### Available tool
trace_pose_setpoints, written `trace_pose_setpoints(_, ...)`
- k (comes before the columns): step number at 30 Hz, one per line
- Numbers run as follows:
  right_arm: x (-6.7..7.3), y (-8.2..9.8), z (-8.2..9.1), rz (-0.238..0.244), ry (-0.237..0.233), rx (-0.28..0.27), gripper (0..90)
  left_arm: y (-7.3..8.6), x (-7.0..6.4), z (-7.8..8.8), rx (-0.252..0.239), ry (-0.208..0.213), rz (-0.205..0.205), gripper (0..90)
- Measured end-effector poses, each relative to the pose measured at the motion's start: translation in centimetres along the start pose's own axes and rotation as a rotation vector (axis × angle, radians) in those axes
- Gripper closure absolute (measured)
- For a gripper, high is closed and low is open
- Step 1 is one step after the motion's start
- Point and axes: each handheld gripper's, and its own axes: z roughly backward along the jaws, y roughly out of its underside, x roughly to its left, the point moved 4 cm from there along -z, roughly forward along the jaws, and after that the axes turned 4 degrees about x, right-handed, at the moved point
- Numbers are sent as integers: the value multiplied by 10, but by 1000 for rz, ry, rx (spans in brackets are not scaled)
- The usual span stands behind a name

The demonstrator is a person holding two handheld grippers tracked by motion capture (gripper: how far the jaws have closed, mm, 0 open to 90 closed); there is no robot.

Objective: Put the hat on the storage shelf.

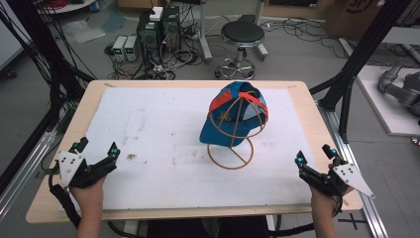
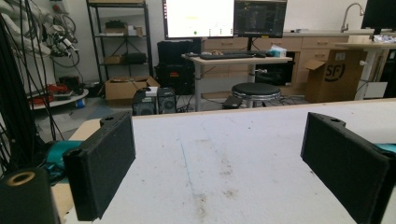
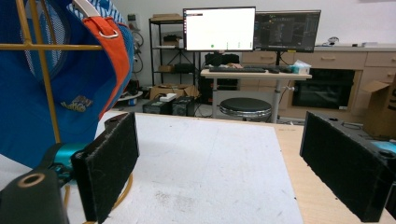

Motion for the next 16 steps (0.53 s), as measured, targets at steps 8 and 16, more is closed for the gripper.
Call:
trace_pose_setpoints(8, 1, 0, 0, -3, -9, -5, 115, 1, 0, -1, 6, 1, -5, 103)
trace_pose_setpoints(16, 3, -1, -1, 3, -17, -12, 116, 1, 1, -1, 9, -2, -7, 103)
